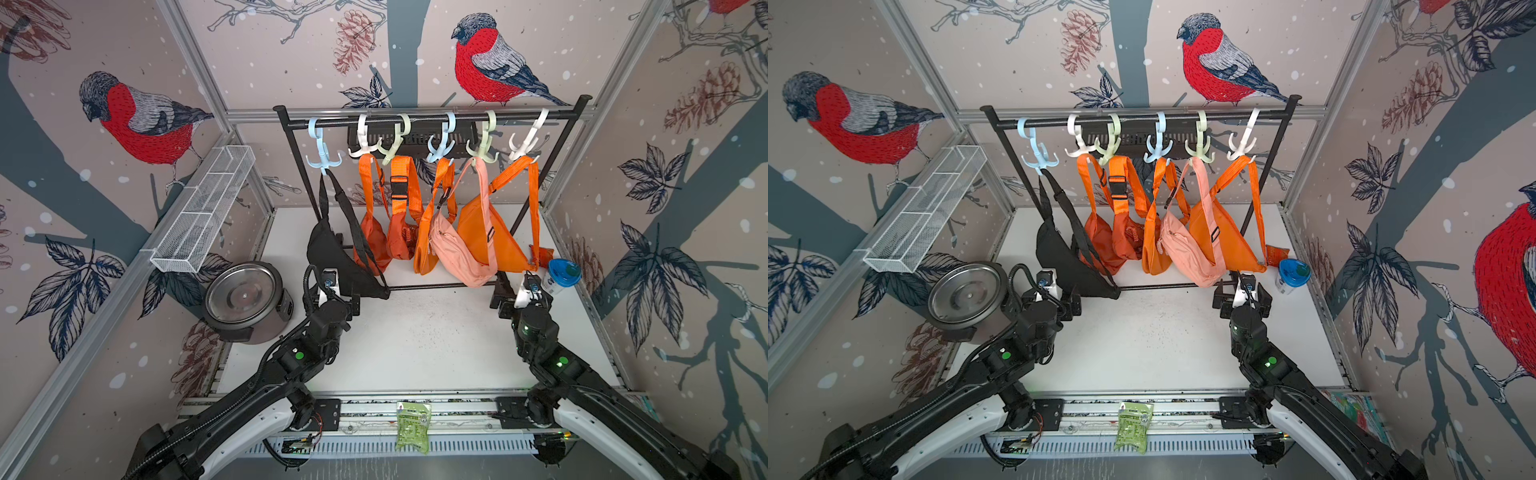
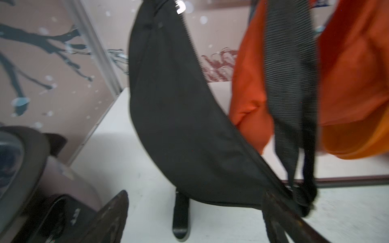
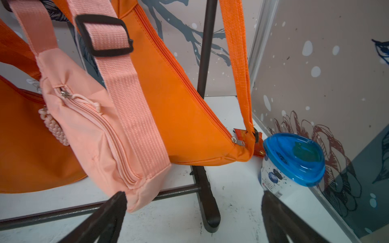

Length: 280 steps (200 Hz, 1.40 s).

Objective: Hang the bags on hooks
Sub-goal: Reset both arms

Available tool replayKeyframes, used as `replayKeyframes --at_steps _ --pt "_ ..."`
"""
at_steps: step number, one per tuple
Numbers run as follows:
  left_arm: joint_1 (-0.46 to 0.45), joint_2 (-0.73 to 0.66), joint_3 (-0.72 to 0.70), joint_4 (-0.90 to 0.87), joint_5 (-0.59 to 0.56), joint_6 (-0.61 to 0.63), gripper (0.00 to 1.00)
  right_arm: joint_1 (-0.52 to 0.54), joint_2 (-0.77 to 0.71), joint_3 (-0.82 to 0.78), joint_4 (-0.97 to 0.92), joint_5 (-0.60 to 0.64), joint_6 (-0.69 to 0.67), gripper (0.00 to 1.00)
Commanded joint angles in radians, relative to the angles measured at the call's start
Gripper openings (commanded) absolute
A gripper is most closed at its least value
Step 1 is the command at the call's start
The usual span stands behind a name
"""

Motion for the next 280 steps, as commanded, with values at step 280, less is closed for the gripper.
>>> replayKeyframes --at_steps 280 --pt "0.318 0.011 -0.327 0.516 -0.215 -0.086 0.96 -0.355 0.335 -0.218 0.727 -0.038 0.001 0.99"
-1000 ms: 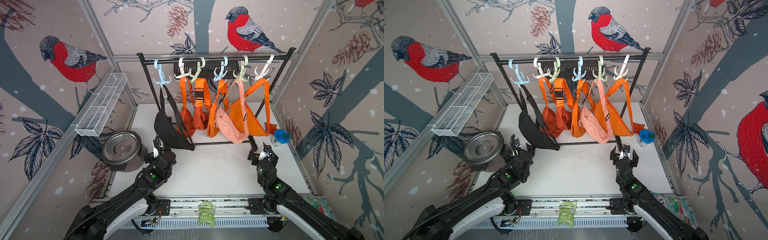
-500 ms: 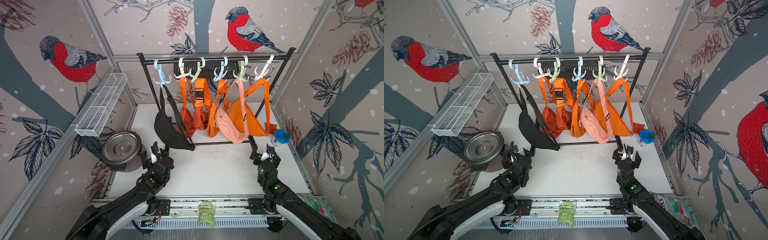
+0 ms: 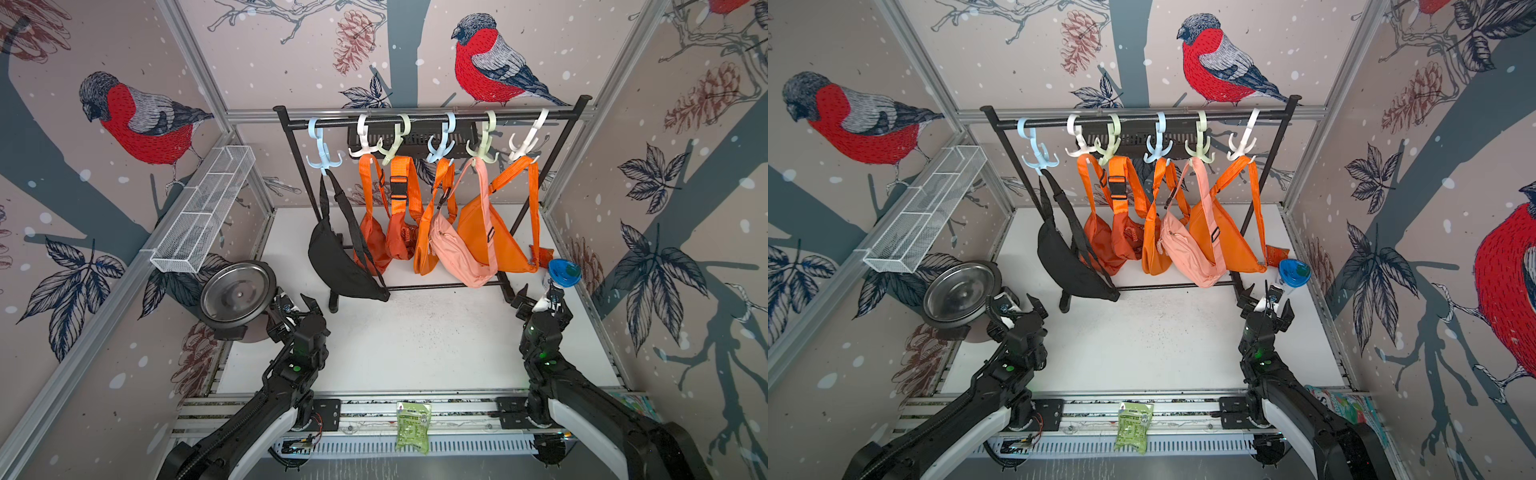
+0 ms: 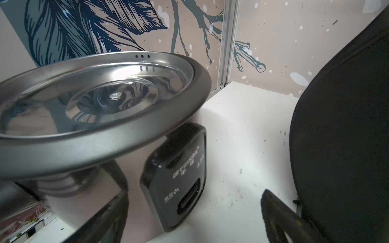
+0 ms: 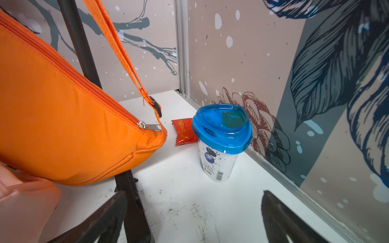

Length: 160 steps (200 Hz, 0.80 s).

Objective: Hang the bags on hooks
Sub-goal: Reset both arms

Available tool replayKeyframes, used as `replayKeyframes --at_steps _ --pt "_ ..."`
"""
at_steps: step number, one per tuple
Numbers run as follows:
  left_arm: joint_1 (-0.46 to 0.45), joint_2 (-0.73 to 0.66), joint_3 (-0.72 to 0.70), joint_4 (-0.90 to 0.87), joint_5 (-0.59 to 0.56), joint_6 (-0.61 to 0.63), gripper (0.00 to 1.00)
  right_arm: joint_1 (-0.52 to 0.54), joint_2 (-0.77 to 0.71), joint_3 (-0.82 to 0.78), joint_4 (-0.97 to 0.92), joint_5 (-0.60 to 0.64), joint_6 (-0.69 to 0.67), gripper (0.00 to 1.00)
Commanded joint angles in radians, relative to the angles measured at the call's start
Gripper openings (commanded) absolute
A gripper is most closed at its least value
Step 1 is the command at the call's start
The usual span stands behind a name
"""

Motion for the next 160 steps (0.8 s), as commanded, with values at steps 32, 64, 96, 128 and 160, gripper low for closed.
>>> replayKeyframes --at_steps 32,64,96,128,160 --pt "0.051 0.055 -0.024 0.241 0.008 0.024 0.96 -0.016 0.165 0.004 0.302 -0.034 -0.029 0.99" --pt "0.104 0.034 -0.060 0.309 0.053 0.032 0.96 -0.021 0.240 0.007 0.404 -0.046 -0.049 0.99" --pt "0.133 0.046 -0.057 0.322 0.112 0.038 0.96 -0.028 0.273 0.027 0.408 -0.055 -0.052 0.99" --pt "0.135 0.105 -0.035 0.349 0.176 0.076 0.96 -0.031 0.257 0.014 0.417 -0.058 -0.048 0.99" --pt "0.151 0.170 -0.021 0.403 0.210 0.097 0.96 -0.053 0.257 0.008 0.429 -0.075 -0.033 0.99"
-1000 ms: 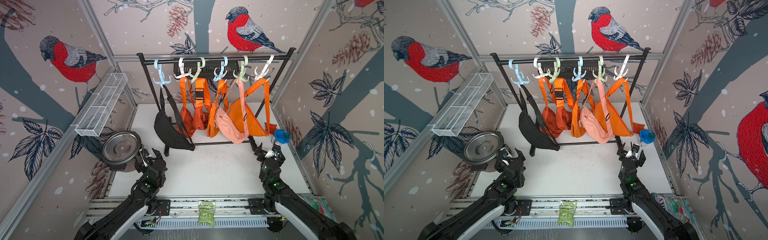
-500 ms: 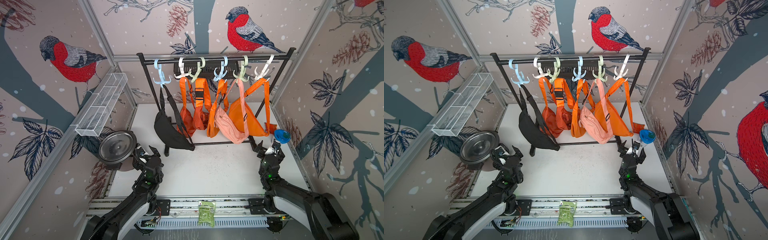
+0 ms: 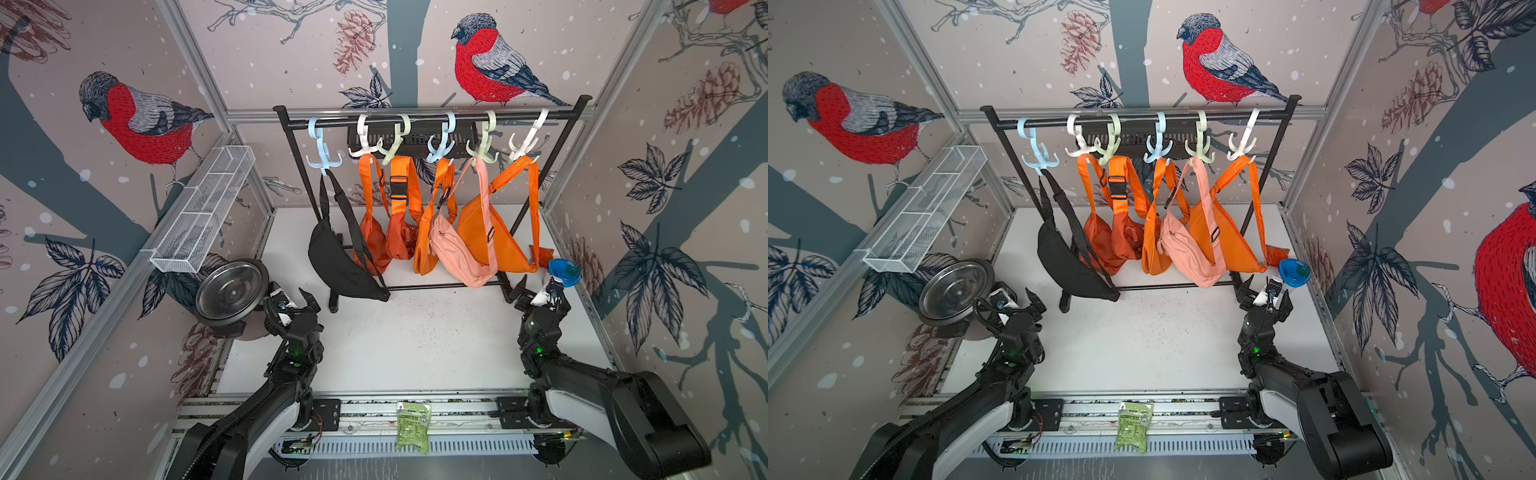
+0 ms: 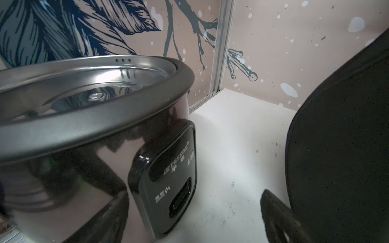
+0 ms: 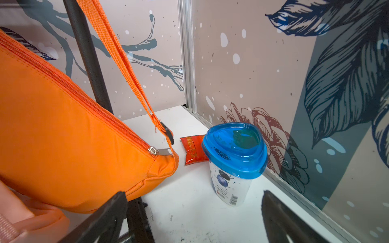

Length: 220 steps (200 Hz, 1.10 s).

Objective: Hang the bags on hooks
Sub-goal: Reset both arms

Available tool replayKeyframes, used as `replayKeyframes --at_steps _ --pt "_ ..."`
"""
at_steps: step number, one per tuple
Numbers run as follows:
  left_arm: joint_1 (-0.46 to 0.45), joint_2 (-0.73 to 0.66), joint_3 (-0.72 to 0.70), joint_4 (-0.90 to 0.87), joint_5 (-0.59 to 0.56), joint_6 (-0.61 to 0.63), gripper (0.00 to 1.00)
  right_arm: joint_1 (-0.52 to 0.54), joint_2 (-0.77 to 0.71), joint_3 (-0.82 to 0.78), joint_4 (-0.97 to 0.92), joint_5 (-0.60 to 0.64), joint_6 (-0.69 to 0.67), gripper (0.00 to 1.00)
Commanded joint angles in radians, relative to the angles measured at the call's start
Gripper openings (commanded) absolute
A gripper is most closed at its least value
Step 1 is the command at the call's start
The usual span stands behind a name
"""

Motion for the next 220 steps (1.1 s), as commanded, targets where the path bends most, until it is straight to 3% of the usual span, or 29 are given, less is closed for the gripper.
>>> replayKeyframes --at_steps 1,62,111,168,192,209,220 --pt "0.016 0.039 0.011 0.111 0.033 0.027 0.96 -0.015 0.001 -0.005 0.061 -0.021 0.005 0.99" --pt "0.115 0.184 0.043 0.238 0.160 0.039 0.96 -0.066 0.057 -0.015 0.157 -0.048 0.031 0.99" --pt "0.120 0.249 0.088 0.234 0.264 0.086 0.93 -0.068 0.079 0.000 0.158 -0.045 0.030 0.99" --pt "0.121 0.318 0.111 0.293 0.286 0.123 0.93 -0.070 0.091 -0.019 0.219 -0.019 0.018 0.99" --pt "0.121 0.391 0.132 0.359 0.294 0.145 0.94 -0.081 0.253 -0.063 0.469 -0.029 0.013 0.99" --pt "0.127 0.438 0.147 0.407 0.325 0.171 0.94 -0.054 0.409 -0.075 0.719 -0.026 -0.077 0.99" --pt "0.138 0.480 0.128 0.486 0.373 0.181 0.94 -0.013 0.413 -0.057 0.686 -0.009 -0.118 0.99"
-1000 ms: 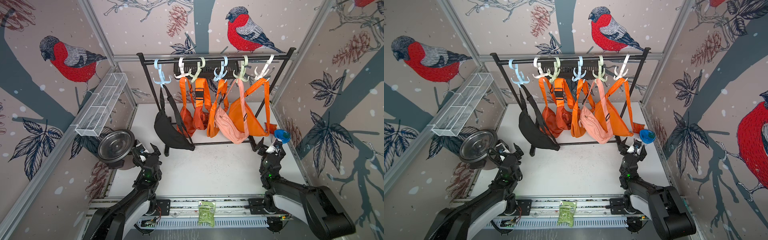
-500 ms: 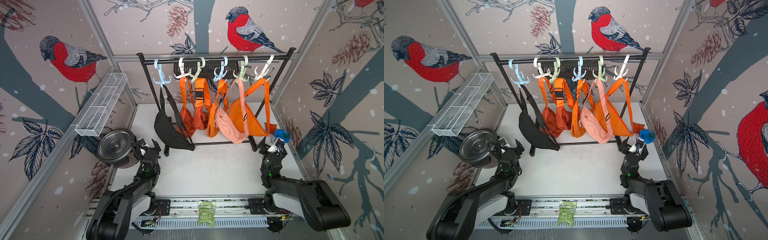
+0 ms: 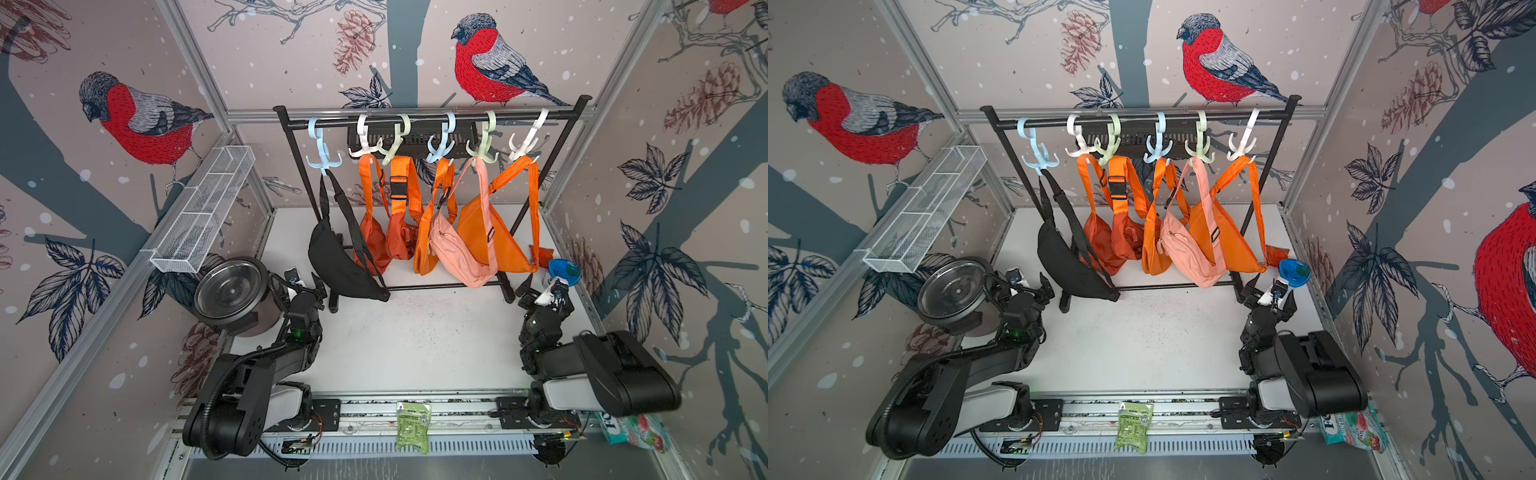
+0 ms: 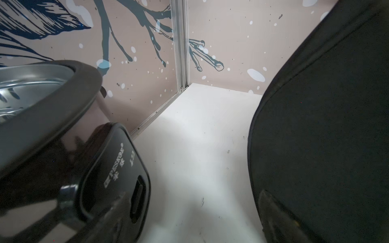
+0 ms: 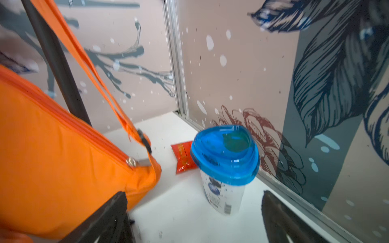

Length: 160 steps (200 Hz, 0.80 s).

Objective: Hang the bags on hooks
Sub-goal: Reset both arms

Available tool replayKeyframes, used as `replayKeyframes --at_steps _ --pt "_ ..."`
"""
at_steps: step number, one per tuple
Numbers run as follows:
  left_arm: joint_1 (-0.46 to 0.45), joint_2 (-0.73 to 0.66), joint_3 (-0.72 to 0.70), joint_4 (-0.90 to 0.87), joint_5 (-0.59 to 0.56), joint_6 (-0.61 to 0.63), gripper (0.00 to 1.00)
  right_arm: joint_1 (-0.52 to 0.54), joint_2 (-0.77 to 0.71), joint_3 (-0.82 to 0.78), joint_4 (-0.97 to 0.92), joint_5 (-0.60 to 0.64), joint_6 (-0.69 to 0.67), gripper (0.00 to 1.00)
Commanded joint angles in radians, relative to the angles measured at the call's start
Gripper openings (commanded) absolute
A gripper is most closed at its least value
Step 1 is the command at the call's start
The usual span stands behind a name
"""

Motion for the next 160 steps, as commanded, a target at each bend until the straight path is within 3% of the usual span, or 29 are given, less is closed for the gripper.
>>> replayKeyframes --at_steps 1,28,72,89,127,160 --pt "0.015 0.059 -0.009 0.199 0.080 0.042 0.94 0.051 0.047 -0.040 0.304 0.018 -0.106 0.99" --pt "0.016 0.174 -0.009 0.308 0.139 0.073 0.94 0.067 0.003 0.018 0.114 -0.046 -0.126 0.99" --pt "0.018 0.219 0.019 0.293 0.193 0.101 0.94 0.031 0.073 0.025 0.150 -0.156 -0.125 0.99" --pt "0.017 0.220 0.029 0.273 0.198 0.101 0.94 0.020 0.124 0.062 0.167 -0.145 -0.128 0.99" --pt "0.035 0.227 0.067 0.209 0.240 0.096 0.95 -0.049 0.066 0.192 -0.185 -0.196 -0.035 0.99" --pt "0.093 0.239 0.128 0.103 0.358 0.073 0.97 -0.074 0.056 0.208 -0.235 -0.220 -0.010 0.99"
